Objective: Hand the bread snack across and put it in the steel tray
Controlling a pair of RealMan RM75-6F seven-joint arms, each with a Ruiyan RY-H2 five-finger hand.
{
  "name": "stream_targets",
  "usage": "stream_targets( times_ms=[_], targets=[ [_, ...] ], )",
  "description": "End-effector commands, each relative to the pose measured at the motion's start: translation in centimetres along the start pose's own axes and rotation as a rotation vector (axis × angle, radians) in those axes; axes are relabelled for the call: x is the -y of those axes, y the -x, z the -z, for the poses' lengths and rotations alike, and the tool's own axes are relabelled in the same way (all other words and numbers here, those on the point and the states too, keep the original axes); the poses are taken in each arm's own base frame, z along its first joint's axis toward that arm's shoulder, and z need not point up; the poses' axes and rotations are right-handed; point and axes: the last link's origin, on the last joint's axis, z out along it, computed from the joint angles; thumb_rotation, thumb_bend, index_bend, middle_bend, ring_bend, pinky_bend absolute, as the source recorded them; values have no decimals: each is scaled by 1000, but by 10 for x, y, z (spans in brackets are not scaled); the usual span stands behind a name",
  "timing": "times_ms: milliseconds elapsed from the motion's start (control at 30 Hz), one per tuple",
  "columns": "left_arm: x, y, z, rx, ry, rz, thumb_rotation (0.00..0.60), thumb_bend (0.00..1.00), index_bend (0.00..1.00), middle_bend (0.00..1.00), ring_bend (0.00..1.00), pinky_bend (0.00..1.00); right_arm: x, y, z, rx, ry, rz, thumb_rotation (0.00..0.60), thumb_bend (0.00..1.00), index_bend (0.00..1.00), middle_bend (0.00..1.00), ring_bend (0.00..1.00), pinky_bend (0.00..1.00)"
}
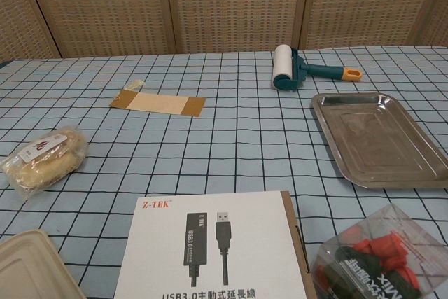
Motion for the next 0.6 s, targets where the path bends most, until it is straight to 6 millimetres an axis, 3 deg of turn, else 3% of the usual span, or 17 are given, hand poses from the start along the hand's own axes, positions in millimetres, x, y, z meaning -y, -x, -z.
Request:
stream_targets(
  times_ms=[33, 400, 600],
  targets=[
    [0, 0, 0, 0, 1, 0, 600, 115, 0, 0, 0, 0, -1, 0, 0, -1, 2, -2, 600, 96, 21, 0, 0, 0],
    [-1, 4, -4, 11, -2, -13, 600, 115, 0, 0, 0, 0, 0, 2, -1, 11, 1, 0, 600, 97, 21, 0, 0, 0],
    [-2, 16, -11, 53, -42, -29, 600, 36, 0, 0, 0, 0, 1, 1, 0, 12, 1, -6, 600, 97, 21, 0, 0, 0]
  ],
)
